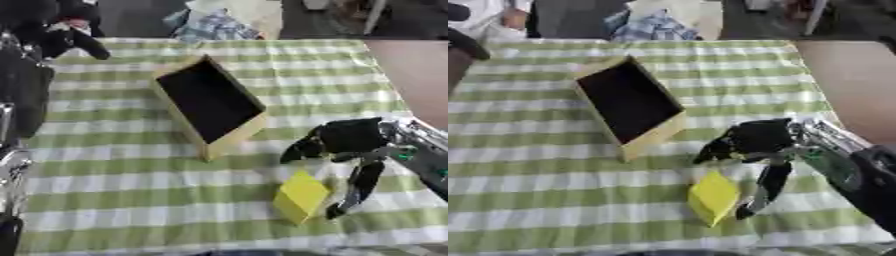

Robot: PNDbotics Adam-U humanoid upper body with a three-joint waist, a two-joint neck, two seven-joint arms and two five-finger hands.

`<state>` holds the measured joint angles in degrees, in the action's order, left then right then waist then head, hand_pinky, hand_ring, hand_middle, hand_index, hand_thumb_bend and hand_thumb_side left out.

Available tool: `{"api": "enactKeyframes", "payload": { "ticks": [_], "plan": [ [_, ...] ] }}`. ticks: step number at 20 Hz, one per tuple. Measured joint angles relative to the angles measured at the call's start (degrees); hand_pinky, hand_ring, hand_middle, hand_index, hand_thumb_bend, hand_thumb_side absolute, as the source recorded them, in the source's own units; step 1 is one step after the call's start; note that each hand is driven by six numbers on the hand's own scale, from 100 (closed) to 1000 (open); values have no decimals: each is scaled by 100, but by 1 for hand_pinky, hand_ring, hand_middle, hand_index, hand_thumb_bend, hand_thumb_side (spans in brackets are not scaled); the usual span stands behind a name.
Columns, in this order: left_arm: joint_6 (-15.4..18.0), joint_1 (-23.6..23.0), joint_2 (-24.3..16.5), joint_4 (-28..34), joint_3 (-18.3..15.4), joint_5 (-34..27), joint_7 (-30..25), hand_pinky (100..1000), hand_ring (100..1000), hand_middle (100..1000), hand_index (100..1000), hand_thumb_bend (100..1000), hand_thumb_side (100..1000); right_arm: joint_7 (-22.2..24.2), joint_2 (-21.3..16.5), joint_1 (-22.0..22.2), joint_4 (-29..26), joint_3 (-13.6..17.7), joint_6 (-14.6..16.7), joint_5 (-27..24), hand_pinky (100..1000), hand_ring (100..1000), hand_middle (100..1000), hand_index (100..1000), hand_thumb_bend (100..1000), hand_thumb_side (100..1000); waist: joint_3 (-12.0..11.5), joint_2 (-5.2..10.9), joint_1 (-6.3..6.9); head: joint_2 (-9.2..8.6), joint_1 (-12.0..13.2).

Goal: Pick up objects on the table and place them in the box.

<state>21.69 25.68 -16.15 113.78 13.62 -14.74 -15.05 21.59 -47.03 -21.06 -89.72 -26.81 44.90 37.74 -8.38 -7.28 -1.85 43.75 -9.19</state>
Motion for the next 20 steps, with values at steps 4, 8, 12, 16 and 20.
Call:
{"api": "enactKeyframes", "payload": {
  "ticks": [4,8,12,16,20],
  "plan": [
    [0,8,0,0,0,0,0,597,793,750,787,100,594,-29,42,41,0,33,29,25,583,623,825,1000,579,764,-17,-14,0,0,0],
    [0,11,0,0,0,0,0,597,793,750,786,100,596,-52,68,47,1,47,52,55,567,614,820,1000,570,746,-31,-15,1,0,-10],
    [1,12,0,0,0,0,0,597,793,750,786,100,596,-75,91,93,5,68,75,76,540,599,813,1000,568,743,-44,-35,3,0,-25],
    [3,12,0,0,0,5,-2,597,793,750,786,100,597,-111,108,128,37,71,111,91,521,585,805,1000,563,735,-46,-48,3,0,-38],
    [12,12,0,0,0,13,-13,597,793,750,786,100,597,-158,134,146,60,99,158,105,520,583,798,1000,563,732,-47,-52,3,0,-49]
  ]
}}
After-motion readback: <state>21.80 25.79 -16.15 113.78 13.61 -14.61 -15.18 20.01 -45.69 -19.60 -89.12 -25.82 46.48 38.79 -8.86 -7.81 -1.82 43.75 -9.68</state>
